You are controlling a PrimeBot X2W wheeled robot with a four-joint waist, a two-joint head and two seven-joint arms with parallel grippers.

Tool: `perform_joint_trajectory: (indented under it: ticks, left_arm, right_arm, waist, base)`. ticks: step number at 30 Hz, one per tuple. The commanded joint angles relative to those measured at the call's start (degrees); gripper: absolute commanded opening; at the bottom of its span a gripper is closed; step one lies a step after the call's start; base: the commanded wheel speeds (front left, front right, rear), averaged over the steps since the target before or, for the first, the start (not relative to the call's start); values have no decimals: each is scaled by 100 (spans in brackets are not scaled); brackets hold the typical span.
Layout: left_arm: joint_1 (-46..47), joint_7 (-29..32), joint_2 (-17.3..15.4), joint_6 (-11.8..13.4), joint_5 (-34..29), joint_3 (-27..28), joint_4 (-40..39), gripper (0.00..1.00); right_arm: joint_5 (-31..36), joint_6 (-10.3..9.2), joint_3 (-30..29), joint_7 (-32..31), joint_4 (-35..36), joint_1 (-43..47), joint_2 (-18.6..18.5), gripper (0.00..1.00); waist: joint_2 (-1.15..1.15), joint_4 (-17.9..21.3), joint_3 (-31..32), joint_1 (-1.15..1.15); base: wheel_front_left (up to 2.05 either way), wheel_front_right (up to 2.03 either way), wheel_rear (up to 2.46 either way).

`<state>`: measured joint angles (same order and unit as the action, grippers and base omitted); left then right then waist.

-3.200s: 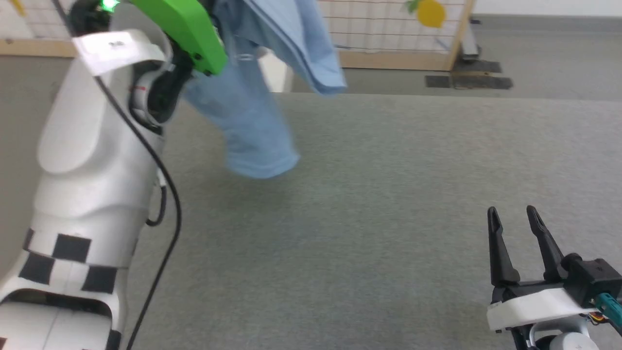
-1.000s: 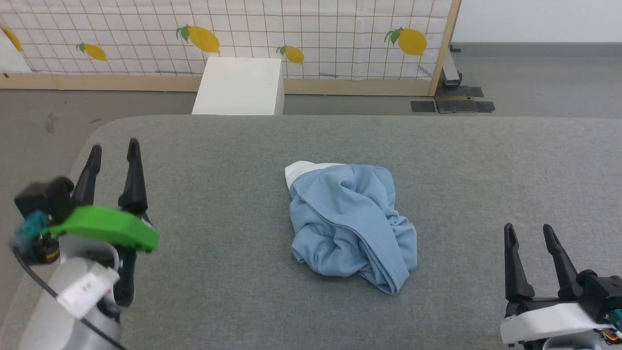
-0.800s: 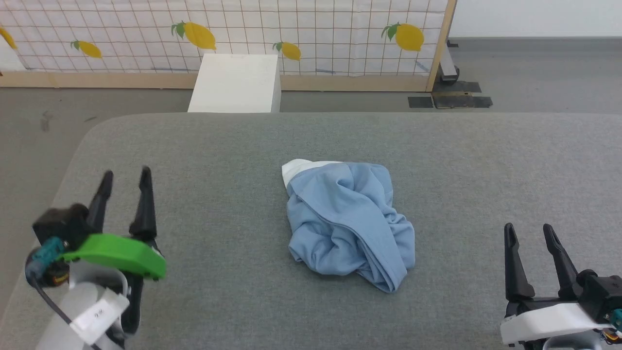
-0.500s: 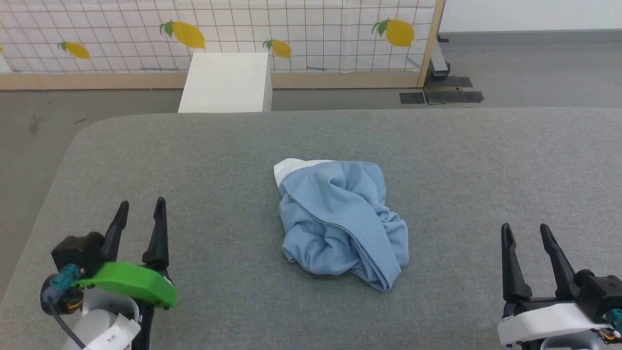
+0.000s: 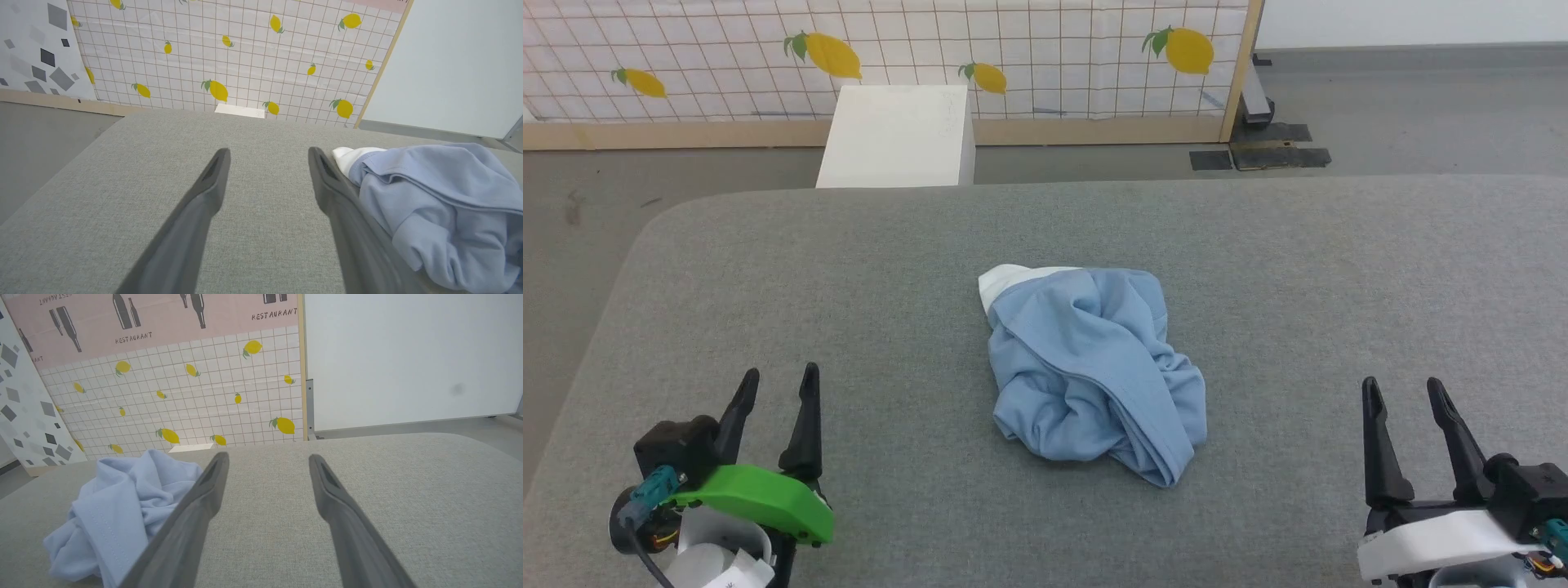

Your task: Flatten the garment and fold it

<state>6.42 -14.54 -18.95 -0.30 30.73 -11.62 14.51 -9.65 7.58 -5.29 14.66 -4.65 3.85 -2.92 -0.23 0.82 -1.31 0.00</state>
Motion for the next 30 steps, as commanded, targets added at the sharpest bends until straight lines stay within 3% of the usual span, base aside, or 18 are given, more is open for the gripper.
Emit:
perform_joint_trajectory:
  ticks: [1, 10, 13, 17, 24, 30]
  left_arm:
    - [-73, -29, -8, -8, -41, -5, 12, 100]
    - [-102, -35, -19, 68, -173, -62, -48, 100]
    - [-91, -28, -47, 92, -237, -90, -87, 100]
    - [-41, -28, -61, 94, -252, -86, -149, 100]
    - [120, -30, -49, 46, -211, -71, -271, 100]
    - [287, -34, -31, -45, -116, -19, -257, 100]
  right_arm:
    - [-1, -9, 5, 34, 0, 13, 4, 100]
    - [86, -9, 161, 32, -192, -83, 4, 100]
    - [184, -9, 462, -428, -382, -418, 4, 100]
    - [294, -9, 946, -1681, -521, -1164, 4, 100]
    - [305, -9, 1905, -4475, -788, -2376, -90, 100]
    - [-68, -9, 2887, -5749, -925, -2976, -425, 100]
  waist:
    - [23, -10, -1, 0]
    - [23, -54, 2, 0]
    - [23, -49, -59, 0]
    - [23, -67, -203, 0]
    - [23, -298, -597, 0]
    - [23, -559, -927, 0]
  base:
    - [0, 0, 0]
    - [0, 0, 0]
    - [0, 0, 0]
    - [0, 0, 0]
    - [0, 0, 0]
    - [0, 0, 0]
